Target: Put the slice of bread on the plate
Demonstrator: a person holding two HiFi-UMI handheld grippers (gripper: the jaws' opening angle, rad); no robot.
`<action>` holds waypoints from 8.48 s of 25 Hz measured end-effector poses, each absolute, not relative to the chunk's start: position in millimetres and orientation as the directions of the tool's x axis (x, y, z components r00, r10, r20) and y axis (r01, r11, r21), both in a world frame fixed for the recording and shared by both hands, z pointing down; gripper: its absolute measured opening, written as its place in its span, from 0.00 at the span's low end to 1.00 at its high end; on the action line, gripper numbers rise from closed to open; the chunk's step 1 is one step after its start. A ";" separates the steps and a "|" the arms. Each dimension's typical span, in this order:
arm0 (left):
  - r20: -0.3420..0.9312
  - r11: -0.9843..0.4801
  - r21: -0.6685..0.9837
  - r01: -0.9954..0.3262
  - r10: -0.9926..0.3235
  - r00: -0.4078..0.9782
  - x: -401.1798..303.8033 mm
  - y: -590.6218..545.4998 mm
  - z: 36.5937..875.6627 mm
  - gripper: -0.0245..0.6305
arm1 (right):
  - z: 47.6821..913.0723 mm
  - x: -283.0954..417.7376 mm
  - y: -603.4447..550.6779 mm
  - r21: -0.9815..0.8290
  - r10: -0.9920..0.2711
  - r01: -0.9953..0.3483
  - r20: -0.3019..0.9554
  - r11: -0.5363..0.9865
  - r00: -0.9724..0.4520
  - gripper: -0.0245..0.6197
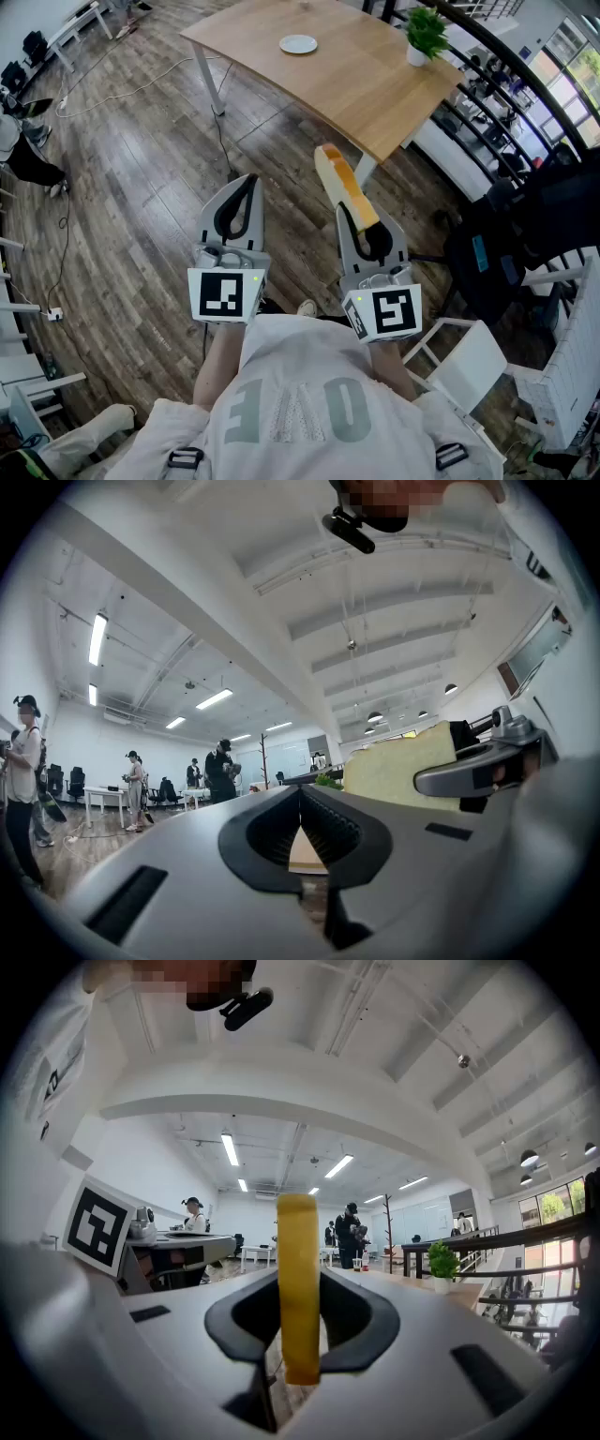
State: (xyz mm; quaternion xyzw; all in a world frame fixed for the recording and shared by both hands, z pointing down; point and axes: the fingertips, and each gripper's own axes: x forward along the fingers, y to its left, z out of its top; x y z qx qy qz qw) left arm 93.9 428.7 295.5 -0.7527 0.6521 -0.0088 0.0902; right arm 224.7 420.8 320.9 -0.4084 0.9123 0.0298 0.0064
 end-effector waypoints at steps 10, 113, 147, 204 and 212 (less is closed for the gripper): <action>-0.104 -0.172 -0.148 -0.974 -0.977 0.188 100.9 420.2 296.5 0.05 | 321.0 220.0 418.2 0.086 -0.741 -0.741 -0.033 0.666 -0.671 0.18; 0.019 -0.431 -0.056 -0.901 -0.902 0.430 -140.7 -334.8 325.2 0.05 | 417.6 -34.0 -321.4 0.808 -0.904 -0.409 0.346 0.423 -0.252 0.18; 0.092 -0.398 -0.001 -0.917 -0.914 0.396 -149.6 -352.0 361.7 0.05 | 567.7 -36.5 -327.6 0.616 -0.672 -0.272 0.700 0.739 -0.242 0.43; -0.137 -0.486 -0.111 -0.867 -0.856 0.498 -114.7 -329.1 262.8 0.05 | 318.1 5.1 -312.2 0.135 -0.969 -0.960 0.040 0.247 -0.243 0.06; -0.122 -0.484 -0.105 -0.869 -0.861 0.494 -112.7 -331.2 265.5 0.05 | 317.0 11.2 -313.9 0.134 -0.970 -0.961 0.043 0.242 -0.239 0.06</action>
